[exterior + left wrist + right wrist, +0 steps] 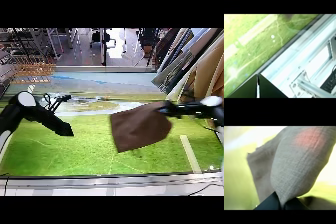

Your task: Fold the clothes and pants, and hang the long-sleeved shirts on hangers.

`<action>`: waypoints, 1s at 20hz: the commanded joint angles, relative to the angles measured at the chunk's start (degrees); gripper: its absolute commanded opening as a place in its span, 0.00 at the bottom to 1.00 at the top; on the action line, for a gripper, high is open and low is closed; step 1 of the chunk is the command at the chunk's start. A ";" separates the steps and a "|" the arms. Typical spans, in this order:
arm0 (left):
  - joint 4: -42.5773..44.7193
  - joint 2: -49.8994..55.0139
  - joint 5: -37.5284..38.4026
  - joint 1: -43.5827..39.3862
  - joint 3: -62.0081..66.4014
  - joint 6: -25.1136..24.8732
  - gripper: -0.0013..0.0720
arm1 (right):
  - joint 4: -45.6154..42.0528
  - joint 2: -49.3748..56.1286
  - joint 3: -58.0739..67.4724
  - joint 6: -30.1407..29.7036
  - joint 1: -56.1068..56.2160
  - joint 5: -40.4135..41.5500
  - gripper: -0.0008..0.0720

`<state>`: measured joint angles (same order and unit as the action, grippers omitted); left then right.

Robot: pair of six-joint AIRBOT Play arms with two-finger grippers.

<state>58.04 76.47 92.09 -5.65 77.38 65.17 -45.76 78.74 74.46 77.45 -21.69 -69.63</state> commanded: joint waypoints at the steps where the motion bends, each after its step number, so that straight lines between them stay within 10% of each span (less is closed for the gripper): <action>1: 0.22 -4.50 2.25 -0.07 -0.04 -0.04 0.03 | -5.75 -9.97 -4.94 2.99 -18.23 0.02 0.03; 10: 0.20 -5.77 2.19 -0.07 -0.07 -0.04 0.03 | -19.58 -23.56 -29.44 1.60 -69.99 0.85 0.03; 14: 0.22 -5.77 2.21 -0.07 -0.07 -0.04 0.03 | -27.96 -24.48 -36.30 2.60 -74.97 1.66 0.03; 15: 0.22 -5.75 2.32 -0.07 -0.07 -0.04 0.03 | -28.33 -24.41 -36.09 2.60 -74.79 1.60 0.10; 17: 0.22 -5.75 2.34 -0.07 -0.07 -0.04 0.03 | -28.65 -24.46 -33.64 2.51 -74.79 0.68 0.81; 20: 0.52 -5.75 2.54 -0.07 -0.07 -0.07 0.03 | -22.01 -24.46 -23.74 2.67 -74.66 -1.64 0.82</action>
<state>58.26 70.76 94.37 -5.67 77.34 65.12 -71.92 54.43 44.84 79.96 -95.61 -69.56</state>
